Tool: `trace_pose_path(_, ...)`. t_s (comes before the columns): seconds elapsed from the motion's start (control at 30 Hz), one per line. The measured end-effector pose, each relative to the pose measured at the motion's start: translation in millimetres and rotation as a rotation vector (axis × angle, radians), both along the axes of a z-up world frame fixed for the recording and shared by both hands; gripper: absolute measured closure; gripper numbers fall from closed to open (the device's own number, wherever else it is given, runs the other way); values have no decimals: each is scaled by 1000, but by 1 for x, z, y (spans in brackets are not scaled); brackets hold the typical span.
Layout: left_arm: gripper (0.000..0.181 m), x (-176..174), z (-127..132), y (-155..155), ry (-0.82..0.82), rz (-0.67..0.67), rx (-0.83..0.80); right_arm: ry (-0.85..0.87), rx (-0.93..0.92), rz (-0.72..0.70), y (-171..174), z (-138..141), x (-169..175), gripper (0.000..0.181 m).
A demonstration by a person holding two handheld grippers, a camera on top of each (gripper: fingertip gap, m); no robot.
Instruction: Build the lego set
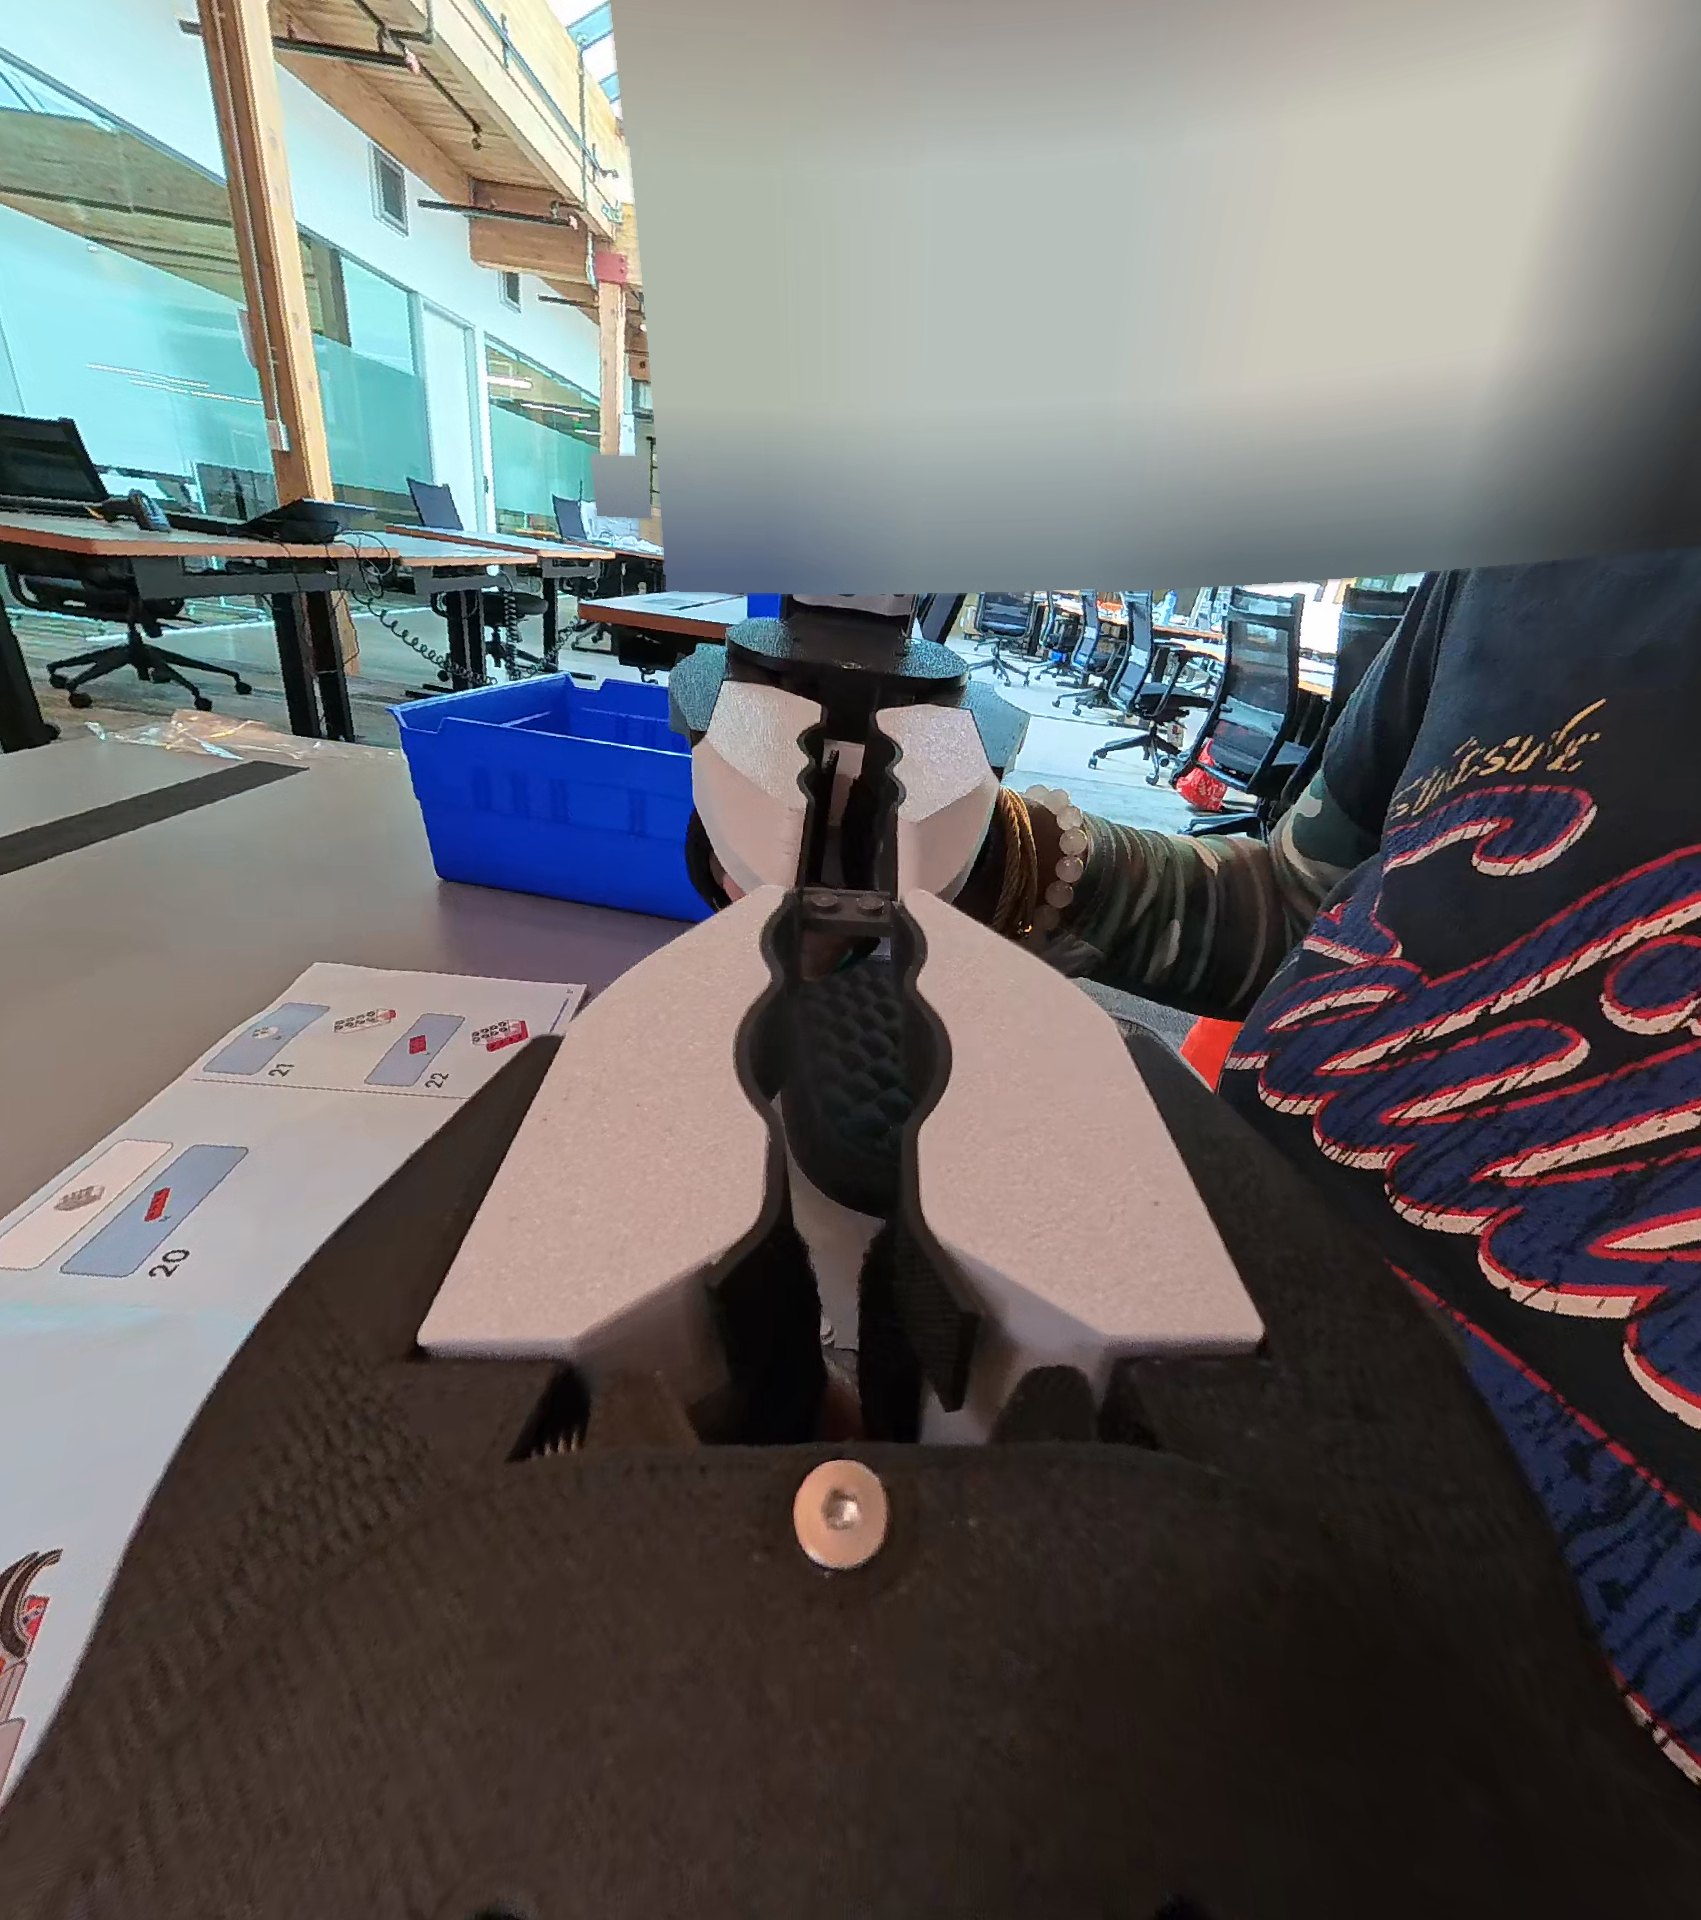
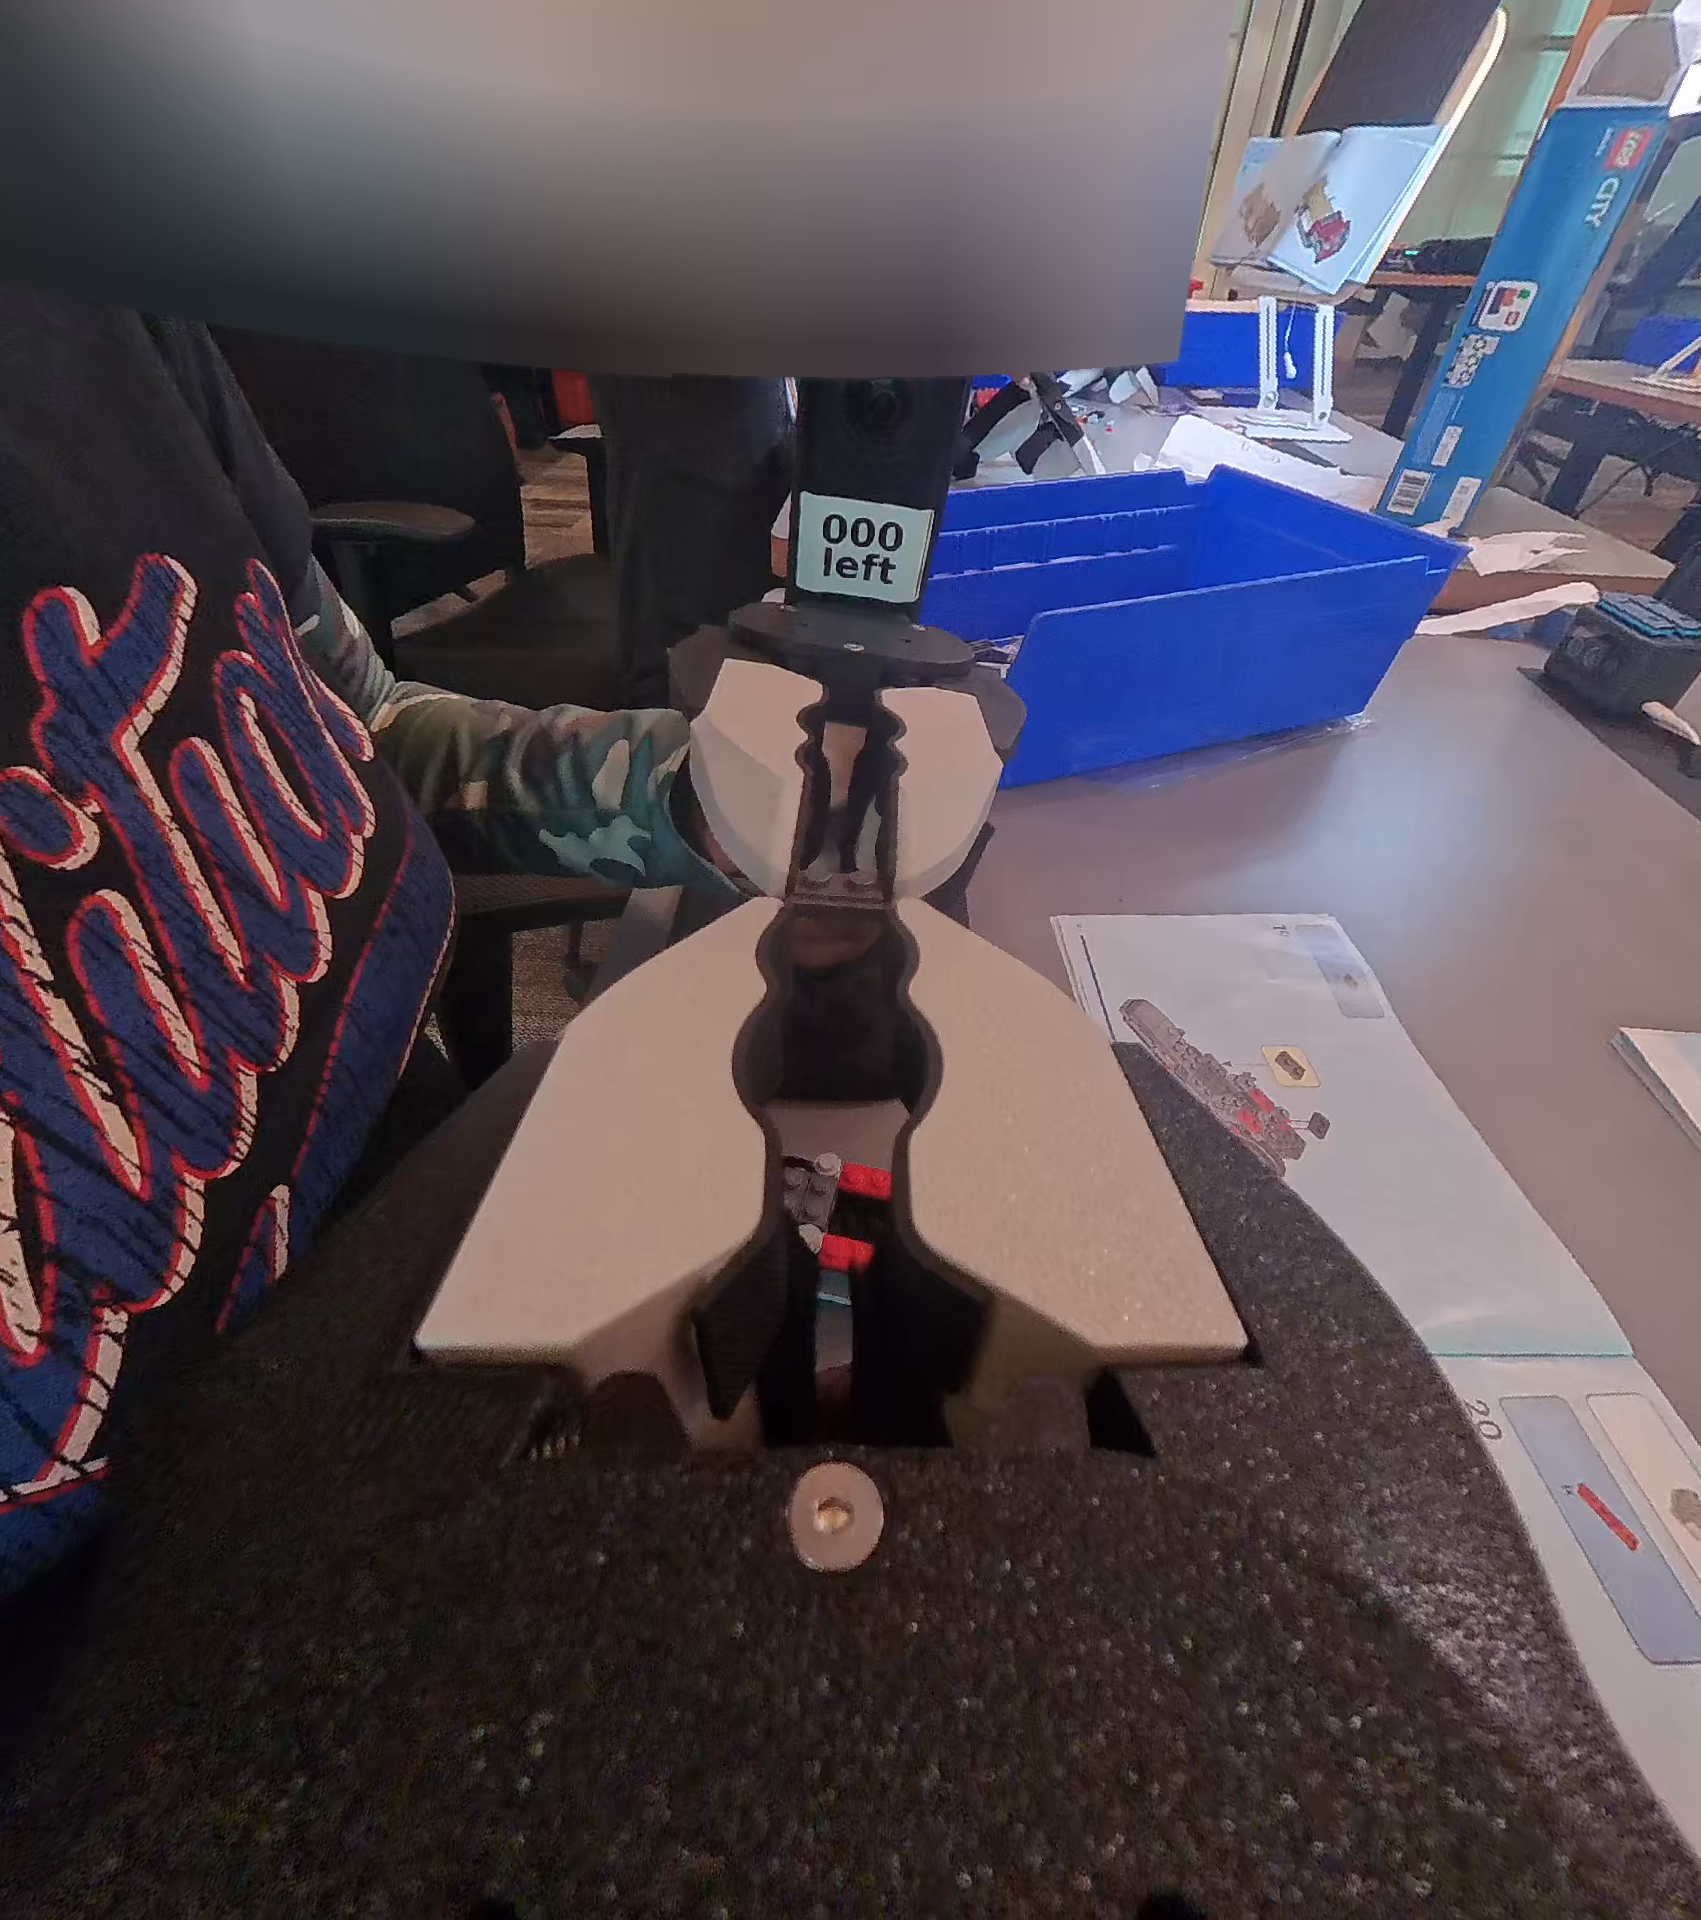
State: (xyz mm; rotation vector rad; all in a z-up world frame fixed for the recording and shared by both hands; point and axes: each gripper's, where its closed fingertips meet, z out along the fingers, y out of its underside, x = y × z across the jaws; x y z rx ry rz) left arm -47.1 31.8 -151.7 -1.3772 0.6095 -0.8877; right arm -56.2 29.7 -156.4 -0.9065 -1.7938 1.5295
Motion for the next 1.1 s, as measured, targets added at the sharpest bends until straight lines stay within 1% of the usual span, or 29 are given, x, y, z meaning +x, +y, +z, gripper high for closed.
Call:
trace_pose_path(0.43, 165, 2, -3, 2, 20, -12, -12, 2, -30, 6, 1, -2, 1, 163)
trace_pose_path(0.53, 165, 3, -4, 3, 25, -15, -15, 3, -26, 6, 2, -4, 2, 165)
trace_pose_path(0.8, 165, 4, -11, 6, 50, -25, -45, -25, -28, -18, 6, -11, 4, 165)
trace_pose_path(0.87, 165, 5, -16, 7, 72, -28, -75, -47, -26, -35, 7, -17, 6, 165)
trace_pose_path(0.93, 165, 4, -26, 9, 115, -18, -140, -82, -7, -81, 12, -28, 8, 166)
trace_pose_path(1.0, 166, -7, -42, 13, 211, 46, -219, -161, 42, -156, 21, -51, 13, 166)
trace_pose_path(1.1, 169, -28, -70, 15, 367, 123, -333, -269, 102, -217, 28, -85, 20, 166)
